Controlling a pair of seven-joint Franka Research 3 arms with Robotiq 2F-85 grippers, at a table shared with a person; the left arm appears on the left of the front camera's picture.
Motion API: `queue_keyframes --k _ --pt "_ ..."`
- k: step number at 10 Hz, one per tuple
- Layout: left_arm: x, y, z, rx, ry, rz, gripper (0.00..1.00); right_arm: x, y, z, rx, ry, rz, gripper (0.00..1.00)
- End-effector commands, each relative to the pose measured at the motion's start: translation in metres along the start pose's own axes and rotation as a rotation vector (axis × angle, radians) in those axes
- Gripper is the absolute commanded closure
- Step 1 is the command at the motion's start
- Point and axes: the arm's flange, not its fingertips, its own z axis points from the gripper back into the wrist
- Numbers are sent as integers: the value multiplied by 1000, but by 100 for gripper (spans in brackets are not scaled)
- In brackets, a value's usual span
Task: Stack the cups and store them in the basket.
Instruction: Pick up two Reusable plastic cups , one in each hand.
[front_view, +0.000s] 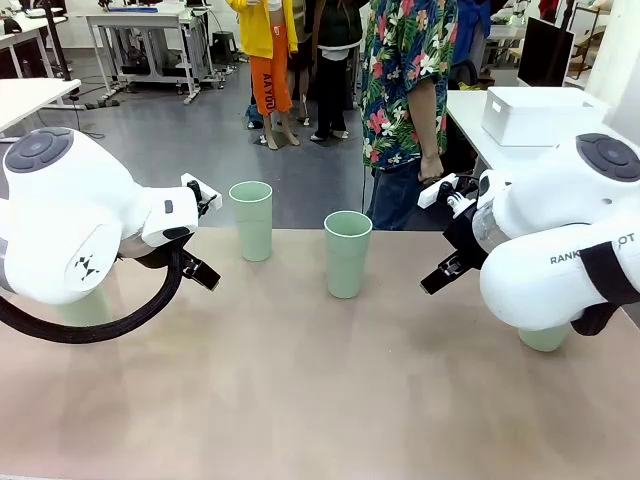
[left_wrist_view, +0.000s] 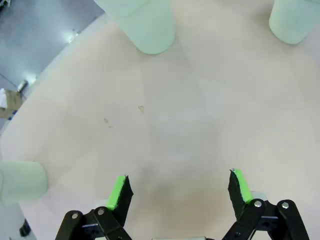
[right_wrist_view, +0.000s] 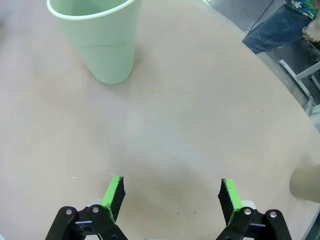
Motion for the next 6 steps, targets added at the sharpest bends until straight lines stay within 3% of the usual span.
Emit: queue_keyframes --k 1,4,6 --pt "8 7 8 -37 -12 8 0 9 -9 15 -13 -5 6 0" --pt "34 33 49 -98 -25 1 0 35 -43 64 21 -22 -21 0" --pt "45 55 82 -204 -29 -59 0 47 -70 101 63 -41 7 0"
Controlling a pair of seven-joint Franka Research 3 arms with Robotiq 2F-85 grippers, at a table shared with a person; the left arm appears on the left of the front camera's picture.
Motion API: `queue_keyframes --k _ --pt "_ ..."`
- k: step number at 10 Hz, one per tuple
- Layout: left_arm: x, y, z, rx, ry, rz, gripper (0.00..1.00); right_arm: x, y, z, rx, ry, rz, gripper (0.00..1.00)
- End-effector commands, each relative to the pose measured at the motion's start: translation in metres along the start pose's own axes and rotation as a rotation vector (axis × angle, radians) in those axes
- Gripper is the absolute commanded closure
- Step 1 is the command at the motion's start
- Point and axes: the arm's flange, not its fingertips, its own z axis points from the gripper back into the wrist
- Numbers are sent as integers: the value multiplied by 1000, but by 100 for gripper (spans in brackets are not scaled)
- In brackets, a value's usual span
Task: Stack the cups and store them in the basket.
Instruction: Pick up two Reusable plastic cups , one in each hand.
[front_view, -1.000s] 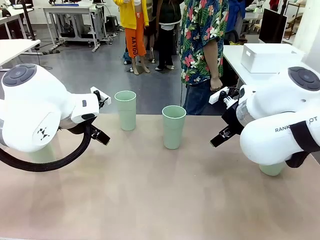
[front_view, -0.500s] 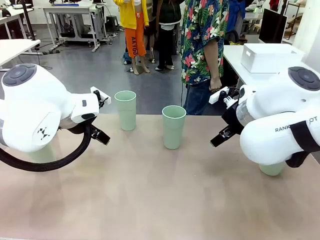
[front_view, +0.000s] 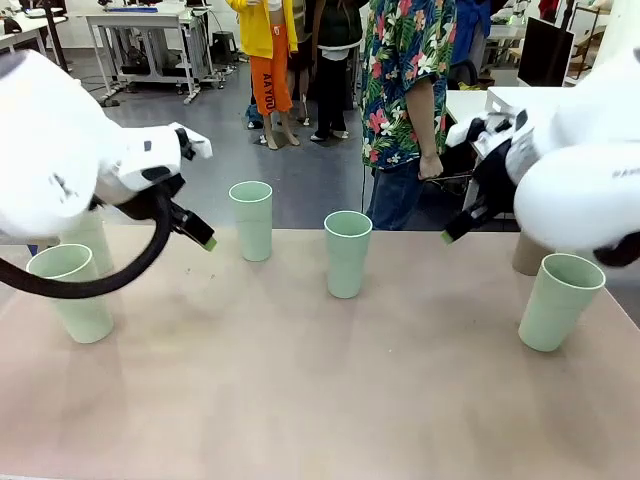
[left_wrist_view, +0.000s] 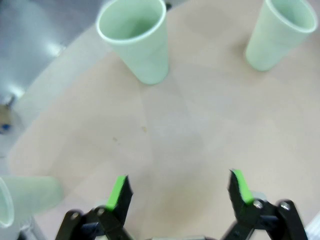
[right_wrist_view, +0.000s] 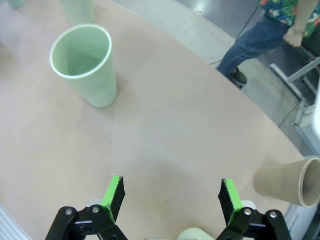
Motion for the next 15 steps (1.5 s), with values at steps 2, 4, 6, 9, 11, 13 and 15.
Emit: queue_keyframes --k 2,4,6,9,11,13,15 --pt "1 49 60 -180 -8 -133 0 9 -58 56 137 -39 98 0" --pt "-10 90 92 -274 -41 -204 0 -5 -109 82 223 -92 160 0" --pt "-39 139 120 -352 -171 -240 0 -40 -161 101 322 -189 184 0" --pt "-82 190 140 -422 -305 -276 0 -97 -220 117 381 -350 158 0" --pt "-93 199 146 -435 -352 -319 0 -117 -234 116 411 -419 153 0" --pt "-89 192 144 -460 -390 -335 0 -128 -240 111 432 -457 149 0" --pt "-86 177 139 -467 -422 -354 0 -132 -240 105 442 -458 139 0"
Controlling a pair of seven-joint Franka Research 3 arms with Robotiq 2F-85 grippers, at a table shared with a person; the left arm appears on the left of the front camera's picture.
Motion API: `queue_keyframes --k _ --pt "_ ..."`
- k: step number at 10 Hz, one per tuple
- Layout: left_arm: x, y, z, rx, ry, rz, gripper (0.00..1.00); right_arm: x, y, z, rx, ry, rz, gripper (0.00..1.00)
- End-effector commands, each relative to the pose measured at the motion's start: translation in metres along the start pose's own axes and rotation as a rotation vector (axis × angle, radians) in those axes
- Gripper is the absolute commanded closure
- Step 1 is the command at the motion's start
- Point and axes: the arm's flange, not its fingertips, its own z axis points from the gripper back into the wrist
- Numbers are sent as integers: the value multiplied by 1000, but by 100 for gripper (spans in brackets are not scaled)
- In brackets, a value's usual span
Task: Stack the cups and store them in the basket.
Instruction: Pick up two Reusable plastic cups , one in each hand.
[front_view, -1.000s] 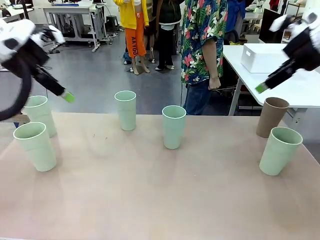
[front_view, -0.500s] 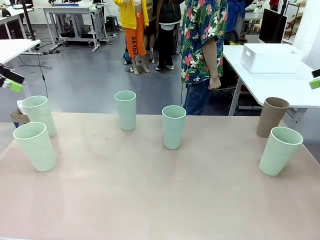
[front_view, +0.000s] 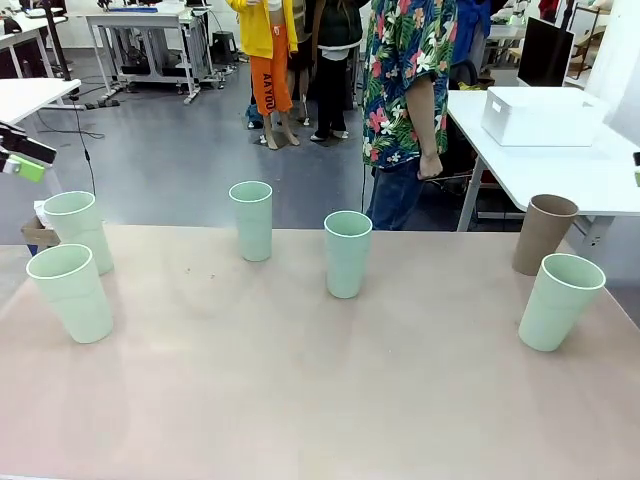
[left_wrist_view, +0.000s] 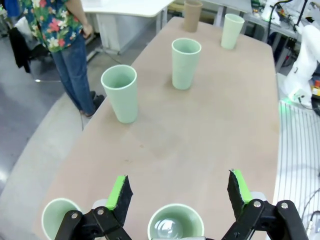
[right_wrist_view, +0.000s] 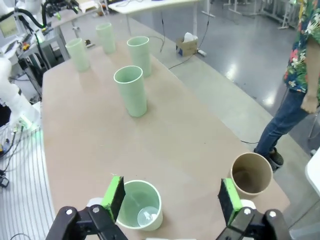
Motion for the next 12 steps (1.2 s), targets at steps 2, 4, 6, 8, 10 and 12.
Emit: queue_keyframes --k 2,4,6,8,10,12 --pt "-2 -7 -7 9 -31 -33 0 -1 -4 -1 7 -24 19 0" --pt "5 -3 -7 -2 -11 -10 0 -3 -2 -4 8 1 -11 0" --pt "5 -3 -7 -2 -11 -10 0 -3 -2 -4 8 1 -11 0" --pt "5 -3 -7 -2 -11 -10 0 -3 -2 -4 8 1 -11 0" --pt "5 -3 -7 -2 -11 -10 0 -3 -2 -4 8 1 -11 0" --pt "5 -3 -7 -2 -11 -10 0 -3 -2 -4 8 1 -11 0"
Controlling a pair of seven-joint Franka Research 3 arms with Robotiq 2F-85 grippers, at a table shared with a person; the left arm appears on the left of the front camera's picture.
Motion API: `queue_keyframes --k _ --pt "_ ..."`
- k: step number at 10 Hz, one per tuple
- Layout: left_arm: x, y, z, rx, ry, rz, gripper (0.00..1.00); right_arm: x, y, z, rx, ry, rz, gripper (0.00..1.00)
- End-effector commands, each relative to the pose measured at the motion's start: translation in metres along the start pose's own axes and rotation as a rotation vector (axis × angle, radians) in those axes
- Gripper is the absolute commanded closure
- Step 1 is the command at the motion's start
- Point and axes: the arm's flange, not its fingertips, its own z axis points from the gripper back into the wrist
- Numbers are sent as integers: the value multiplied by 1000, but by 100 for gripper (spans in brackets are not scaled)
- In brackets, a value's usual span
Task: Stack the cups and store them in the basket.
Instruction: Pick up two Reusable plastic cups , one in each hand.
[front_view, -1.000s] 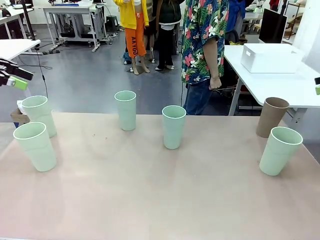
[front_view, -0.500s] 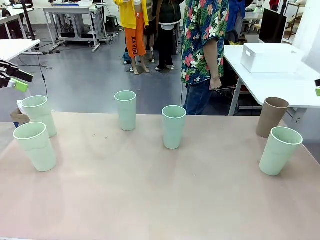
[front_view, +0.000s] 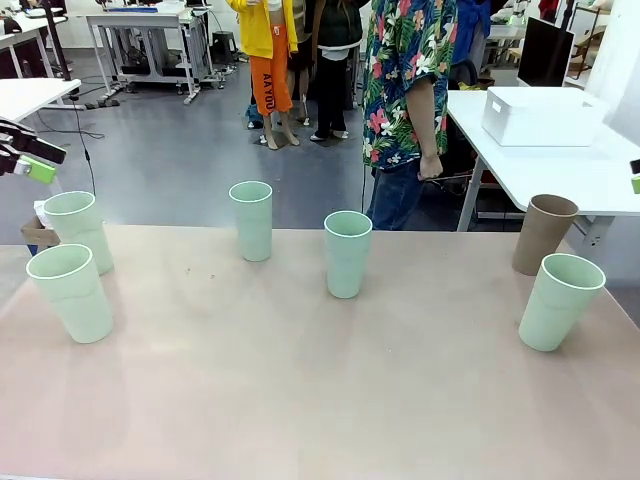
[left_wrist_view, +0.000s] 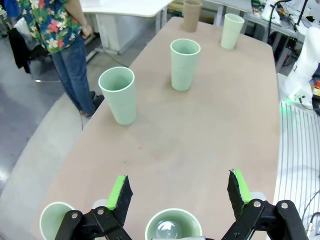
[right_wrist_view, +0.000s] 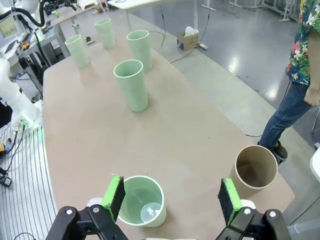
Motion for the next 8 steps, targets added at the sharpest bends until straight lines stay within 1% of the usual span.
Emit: queue_keyframes --k 1,8 --pt "1 1 0 -6 -17 -9 0 2 -2 -1 3 -26 14 0" --pt "1 1 0 -6 -17 -9 0 2 -2 -1 3 -26 14 0"
